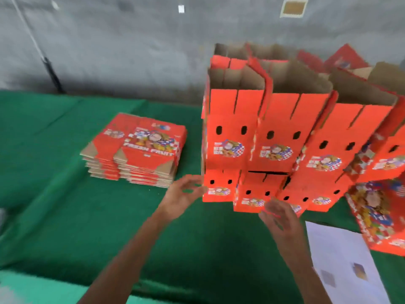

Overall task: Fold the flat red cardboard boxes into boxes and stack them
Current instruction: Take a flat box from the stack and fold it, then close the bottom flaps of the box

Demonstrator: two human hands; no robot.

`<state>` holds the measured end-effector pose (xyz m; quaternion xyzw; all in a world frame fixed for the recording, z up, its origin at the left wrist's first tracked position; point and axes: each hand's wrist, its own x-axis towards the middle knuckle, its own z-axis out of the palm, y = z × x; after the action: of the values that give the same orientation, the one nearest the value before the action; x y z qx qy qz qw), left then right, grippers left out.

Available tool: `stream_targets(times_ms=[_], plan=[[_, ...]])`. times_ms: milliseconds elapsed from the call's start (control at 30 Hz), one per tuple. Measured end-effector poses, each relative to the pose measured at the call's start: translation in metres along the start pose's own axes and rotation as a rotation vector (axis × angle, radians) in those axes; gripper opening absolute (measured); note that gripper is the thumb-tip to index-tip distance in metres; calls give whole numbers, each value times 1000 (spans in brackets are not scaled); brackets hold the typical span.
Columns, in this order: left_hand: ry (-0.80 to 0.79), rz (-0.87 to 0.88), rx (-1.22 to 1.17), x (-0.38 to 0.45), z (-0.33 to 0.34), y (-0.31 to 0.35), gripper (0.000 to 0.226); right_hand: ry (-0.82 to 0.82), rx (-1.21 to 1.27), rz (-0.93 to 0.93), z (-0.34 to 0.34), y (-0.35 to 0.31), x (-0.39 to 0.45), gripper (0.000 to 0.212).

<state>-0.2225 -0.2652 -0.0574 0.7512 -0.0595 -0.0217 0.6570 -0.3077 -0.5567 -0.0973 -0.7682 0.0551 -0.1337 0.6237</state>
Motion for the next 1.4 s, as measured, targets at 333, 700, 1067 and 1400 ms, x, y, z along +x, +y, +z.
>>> stream_targets(times_ms=[333,700,1067,1400], plan=[[151,-44,-30,0,-223,-50,27,-178,-9,64,227,-36,13,63],[333,-151,293,68,-386,-101,48,-225,-182,94,384,-40,76,38],[276,-418,1177,205,-426,-142,110,-242,-476,416,468,17,202,27],[91,-495,1439,229,-408,-138,83,-157,-604,411,493,19,202,32]])
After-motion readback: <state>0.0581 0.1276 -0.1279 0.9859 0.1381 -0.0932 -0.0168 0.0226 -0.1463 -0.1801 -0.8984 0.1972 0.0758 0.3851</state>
